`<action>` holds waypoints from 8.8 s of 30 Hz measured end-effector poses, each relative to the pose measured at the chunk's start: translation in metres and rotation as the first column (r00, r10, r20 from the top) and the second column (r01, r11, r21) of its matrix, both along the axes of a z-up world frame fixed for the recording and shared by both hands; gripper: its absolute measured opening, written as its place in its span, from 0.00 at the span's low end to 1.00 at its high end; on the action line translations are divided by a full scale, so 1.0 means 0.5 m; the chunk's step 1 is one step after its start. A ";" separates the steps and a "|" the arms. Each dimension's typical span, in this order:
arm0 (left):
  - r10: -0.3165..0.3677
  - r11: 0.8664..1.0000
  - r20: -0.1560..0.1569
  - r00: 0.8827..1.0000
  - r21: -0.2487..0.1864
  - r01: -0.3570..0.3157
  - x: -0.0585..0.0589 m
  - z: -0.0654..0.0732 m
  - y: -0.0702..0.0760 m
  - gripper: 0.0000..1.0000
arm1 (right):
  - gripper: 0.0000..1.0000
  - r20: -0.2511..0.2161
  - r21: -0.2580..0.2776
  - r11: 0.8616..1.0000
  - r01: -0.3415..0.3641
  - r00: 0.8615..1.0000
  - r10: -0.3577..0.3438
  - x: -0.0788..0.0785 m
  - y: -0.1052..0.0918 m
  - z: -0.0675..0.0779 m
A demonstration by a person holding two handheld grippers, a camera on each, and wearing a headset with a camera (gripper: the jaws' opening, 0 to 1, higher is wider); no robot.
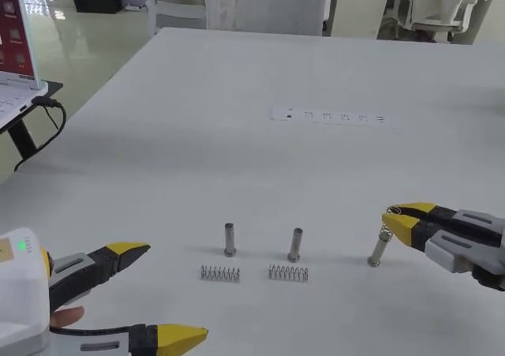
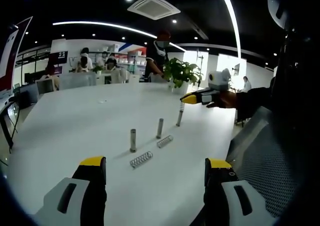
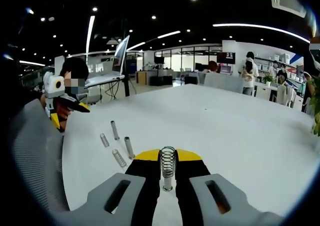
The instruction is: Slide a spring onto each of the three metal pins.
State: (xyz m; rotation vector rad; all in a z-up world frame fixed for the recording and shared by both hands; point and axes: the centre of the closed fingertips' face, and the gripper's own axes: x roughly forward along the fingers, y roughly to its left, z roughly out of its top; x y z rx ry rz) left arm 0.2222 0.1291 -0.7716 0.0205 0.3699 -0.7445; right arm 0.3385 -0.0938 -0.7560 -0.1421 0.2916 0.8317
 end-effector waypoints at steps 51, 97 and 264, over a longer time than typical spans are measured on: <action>0.008 1.000 -0.014 1.000 0.014 -0.007 -0.003 -0.006 0.003 0.76 | 0.08 -0.077 0.030 0.999 -0.014 0.997 0.016 -0.005 -0.012 -0.099; 0.001 1.000 0.000 1.000 -0.001 -0.001 0.000 0.000 -0.003 0.76 | 0.22 -0.168 -0.027 1.000 0.003 0.986 -0.007 -0.041 -0.039 -0.137; -0.175 0.984 0.036 0.984 0.030 0.174 -0.016 -0.001 -0.058 0.59 | 0.09 -0.208 -0.307 0.748 -0.588 0.808 0.551 -0.211 0.264 -0.084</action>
